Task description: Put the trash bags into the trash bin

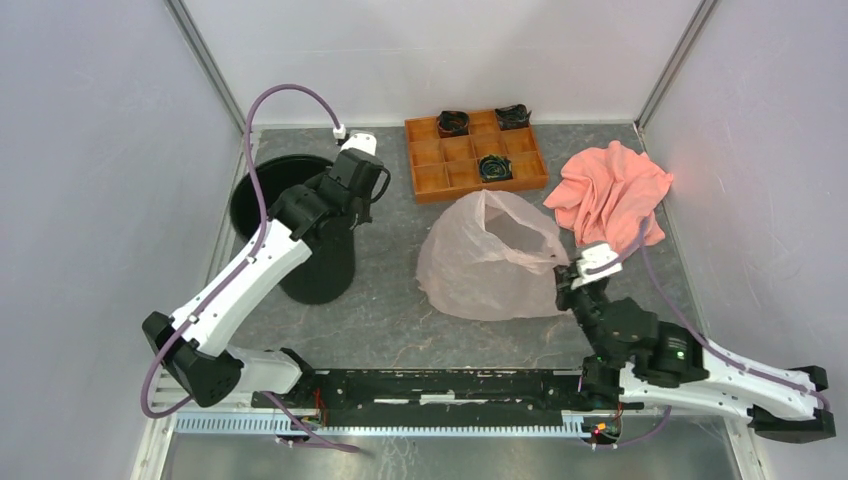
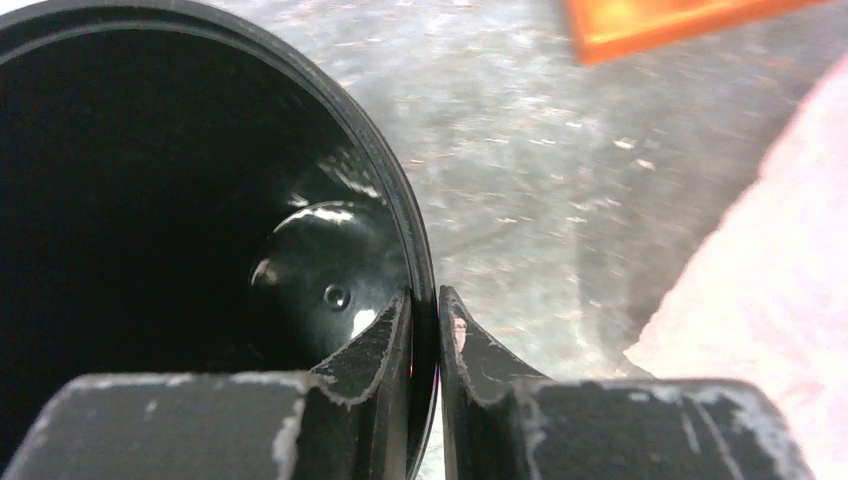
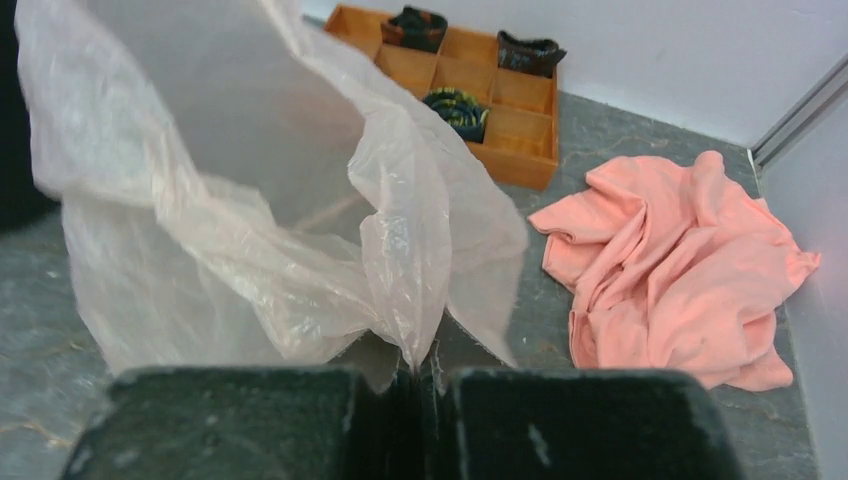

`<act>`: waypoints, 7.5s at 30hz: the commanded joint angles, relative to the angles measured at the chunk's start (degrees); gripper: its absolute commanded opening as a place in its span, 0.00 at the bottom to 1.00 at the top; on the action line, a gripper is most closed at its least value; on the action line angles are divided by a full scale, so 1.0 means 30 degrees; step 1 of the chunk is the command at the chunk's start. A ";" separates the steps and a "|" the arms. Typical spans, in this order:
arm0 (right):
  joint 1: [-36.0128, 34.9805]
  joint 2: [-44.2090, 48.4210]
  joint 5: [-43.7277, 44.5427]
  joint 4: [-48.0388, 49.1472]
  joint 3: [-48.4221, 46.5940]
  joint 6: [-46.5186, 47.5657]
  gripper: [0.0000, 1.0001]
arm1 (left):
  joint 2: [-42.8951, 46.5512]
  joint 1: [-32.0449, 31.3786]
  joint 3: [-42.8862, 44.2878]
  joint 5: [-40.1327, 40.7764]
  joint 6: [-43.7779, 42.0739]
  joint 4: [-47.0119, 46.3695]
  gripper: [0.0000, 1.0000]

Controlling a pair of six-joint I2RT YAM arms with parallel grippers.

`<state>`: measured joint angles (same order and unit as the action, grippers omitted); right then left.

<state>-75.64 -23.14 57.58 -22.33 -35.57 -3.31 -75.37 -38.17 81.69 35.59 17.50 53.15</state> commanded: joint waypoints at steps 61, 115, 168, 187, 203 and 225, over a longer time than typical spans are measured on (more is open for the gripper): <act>0.0059 -1.5974 -1.7335 1.0372 -2.2246 1.4233 0.00 | 1.4589 -1.0008 -0.6786 -0.5424 0.7623 -0.5425 1.00; 0.1921 -0.2659 -1.6178 1.0191 -0.3586 0.7198 0.00 | -0.5686 0.1855 1.3965 -1.2571 0.1297 -0.1882 0.93; 0.1937 -0.7595 -0.8817 1.2769 -0.6592 0.3912 0.00 | 0.5102 0.0419 0.2689 -0.9073 0.2409 -0.3838 1.00; 0.1944 -0.9379 -0.8996 1.2984 -0.7798 0.3321 0.00 | 1.4029 0.0420 -0.8215 -2.3918 0.4524 -1.1170 0.71; 0.1988 -0.9589 -0.9356 1.2532 -0.7323 0.3949 0.01 | 0.7464 0.0420 -0.9527 -1.5486 0.7076 -1.3022 0.56; 0.2677 -1.4795 -1.5590 0.5743 -1.3577 0.5985 0.00 | 1.3331 0.0416 -0.6633 -1.5183 0.3635 -0.7154 0.95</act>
<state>-67.77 -63.88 17.74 0.60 -70.74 13.28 -39.66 -36.99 59.13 -13.58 34.13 24.10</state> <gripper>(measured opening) 0.010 0.922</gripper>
